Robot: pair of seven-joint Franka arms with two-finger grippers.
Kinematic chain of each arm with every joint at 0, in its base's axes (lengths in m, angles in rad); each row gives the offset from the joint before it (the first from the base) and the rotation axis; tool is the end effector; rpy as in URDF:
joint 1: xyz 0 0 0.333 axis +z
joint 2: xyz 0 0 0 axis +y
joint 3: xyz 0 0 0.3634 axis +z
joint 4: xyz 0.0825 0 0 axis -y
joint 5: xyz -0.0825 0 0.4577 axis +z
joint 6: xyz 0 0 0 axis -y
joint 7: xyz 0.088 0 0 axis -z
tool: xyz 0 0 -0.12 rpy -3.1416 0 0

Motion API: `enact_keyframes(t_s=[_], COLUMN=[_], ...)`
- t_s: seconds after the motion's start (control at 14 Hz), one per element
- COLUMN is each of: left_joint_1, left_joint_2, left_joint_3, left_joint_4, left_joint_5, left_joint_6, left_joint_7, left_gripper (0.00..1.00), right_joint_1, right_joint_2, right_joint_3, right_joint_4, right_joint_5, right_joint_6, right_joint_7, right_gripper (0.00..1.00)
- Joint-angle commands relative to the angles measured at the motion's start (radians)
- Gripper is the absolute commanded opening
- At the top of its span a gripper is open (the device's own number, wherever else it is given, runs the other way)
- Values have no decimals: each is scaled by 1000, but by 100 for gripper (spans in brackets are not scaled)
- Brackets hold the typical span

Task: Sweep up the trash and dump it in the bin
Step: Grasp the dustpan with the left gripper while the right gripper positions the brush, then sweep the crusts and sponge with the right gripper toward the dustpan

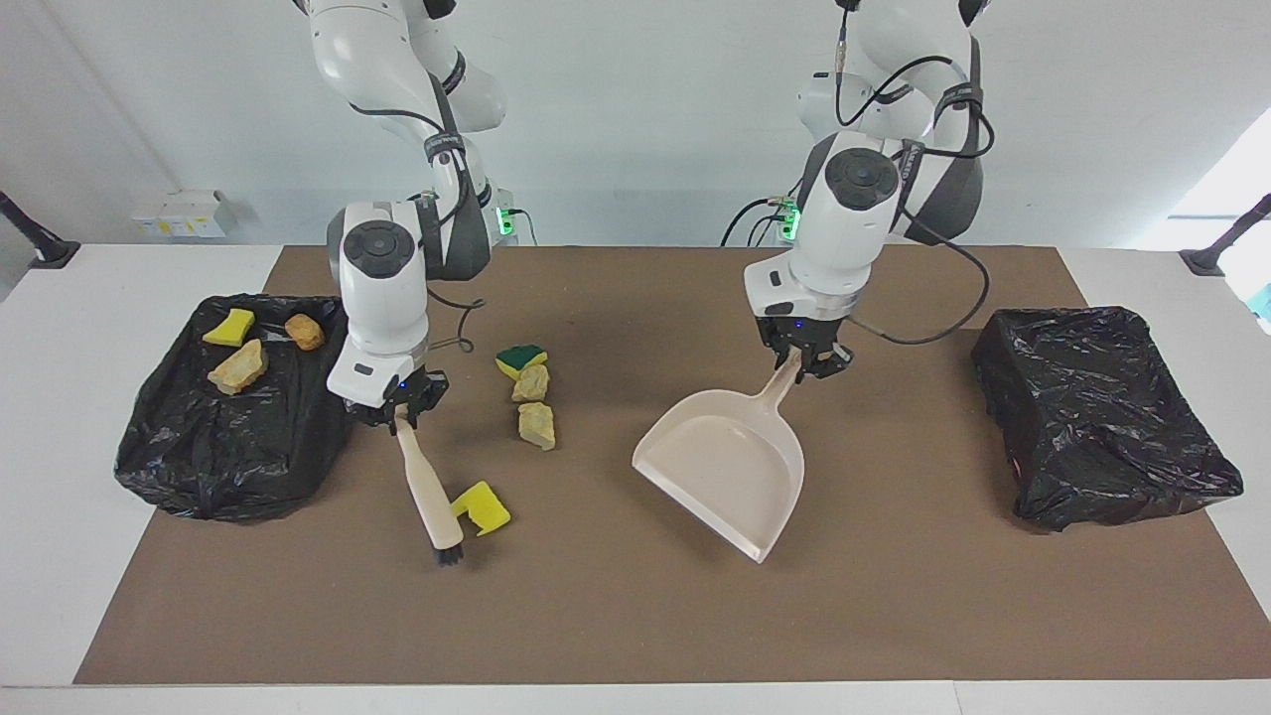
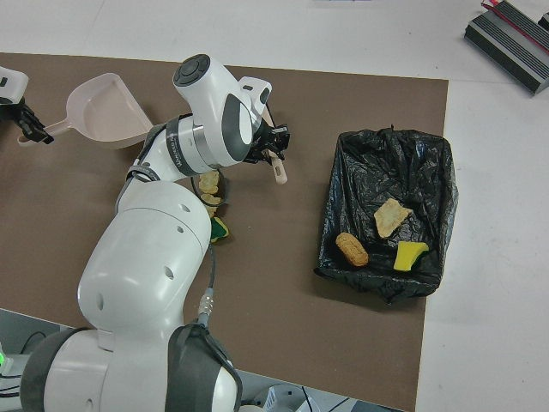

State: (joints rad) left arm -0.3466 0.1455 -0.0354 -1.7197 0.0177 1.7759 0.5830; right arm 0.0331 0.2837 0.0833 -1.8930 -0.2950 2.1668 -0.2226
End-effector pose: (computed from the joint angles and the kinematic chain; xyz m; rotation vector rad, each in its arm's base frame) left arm 0.6257 -0.2483 0.4994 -2.7744 1.4607 0.1411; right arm 0.6894 0.0634 0.3471 2.8303 0.7273 -0.0278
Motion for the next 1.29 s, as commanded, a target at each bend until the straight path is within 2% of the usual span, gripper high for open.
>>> enact_keyframes(t_s=[0.0,0.14,0.36,0.65,0.79,0.93,1.22], left_joint_1=[34,74,68,26,8,3,-28], left_joint_2=[-89,-136,-198,-184,-178,-178,-176], left_joint_3=[-8,-8,-9,-12,-12,-12,-14], left_joint_4=[-128,-223,-355,-425,-432,-464,-485], left_joint_5=[14,14,13,1,-1,-1,-7], left_joint_6=[9,75,181,309,319,358,379], left_joint_7=[240,368,408,386,376,353,302], left_gripper=[0,0,0,0,0,0,0], right_joint_1=[2,1,-60,-133,-151,-141,-90], right_joint_2=[-21,-27,-32,-47,-79,-118,-161], right_joint_3=[18,20,18,18,18,18,18], right_joint_4=[-32,-44,-46,-60,-116,-182,-184], right_joint_5=[52,85,85,86,88,149,169], right_joint_6=[-7,-15,-57,-126,-133,-143,-218], right_joint_7=[-88,-252,-591,-895,-942,-933,-777], right_gripper=[0,0,0,0,0,0,0])
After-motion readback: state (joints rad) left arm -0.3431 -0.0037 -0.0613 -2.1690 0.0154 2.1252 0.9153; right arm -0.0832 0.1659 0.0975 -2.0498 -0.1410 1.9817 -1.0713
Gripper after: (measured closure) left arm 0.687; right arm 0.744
